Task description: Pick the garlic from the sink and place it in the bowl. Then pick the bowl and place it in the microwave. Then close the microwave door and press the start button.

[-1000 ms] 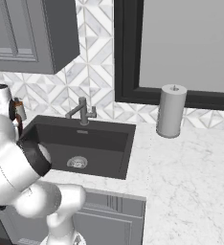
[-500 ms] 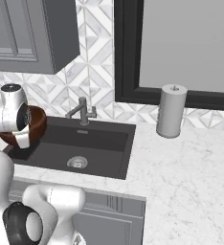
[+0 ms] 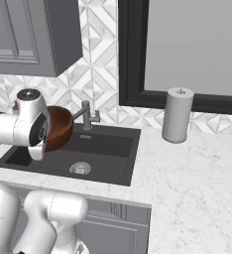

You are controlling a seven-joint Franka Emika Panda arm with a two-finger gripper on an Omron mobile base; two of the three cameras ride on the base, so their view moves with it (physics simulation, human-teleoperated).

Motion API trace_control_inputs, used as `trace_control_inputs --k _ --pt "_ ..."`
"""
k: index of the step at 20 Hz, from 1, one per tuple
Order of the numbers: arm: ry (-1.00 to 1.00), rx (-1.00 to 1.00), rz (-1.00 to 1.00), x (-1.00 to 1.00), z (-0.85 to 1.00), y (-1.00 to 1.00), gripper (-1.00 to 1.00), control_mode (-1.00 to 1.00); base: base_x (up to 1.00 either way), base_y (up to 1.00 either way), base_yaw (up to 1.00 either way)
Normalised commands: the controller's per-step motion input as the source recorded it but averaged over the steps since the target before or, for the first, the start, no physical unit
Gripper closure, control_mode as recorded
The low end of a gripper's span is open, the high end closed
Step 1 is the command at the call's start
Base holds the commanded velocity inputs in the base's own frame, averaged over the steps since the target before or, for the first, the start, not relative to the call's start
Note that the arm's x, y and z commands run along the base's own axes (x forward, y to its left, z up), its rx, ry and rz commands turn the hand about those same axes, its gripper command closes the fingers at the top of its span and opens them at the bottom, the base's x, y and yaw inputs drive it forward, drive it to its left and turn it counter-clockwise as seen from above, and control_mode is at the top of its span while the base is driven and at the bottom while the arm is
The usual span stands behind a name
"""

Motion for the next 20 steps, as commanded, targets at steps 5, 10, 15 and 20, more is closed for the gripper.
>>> trace_control_inputs --k 5,10,15,20 --pt "0.03 0.05 -0.14 -0.16 0.32 -0.53 1.0 -1.0 0.0 0.0 0.0" --pt "0.07 0.01 -0.18 -0.17 0.29 -0.63 1.0 -1.0 0.0 0.0 0.0" --pt "0.01 0.0 -0.12 -0.39 0.1 -0.27 1.0 -1.0 0.0 0.0 0.0" --pt "0.0 0.0 -0.09 -0.22 0.22 -0.05 1.0 -1.0 0.0 0.0 0.0"
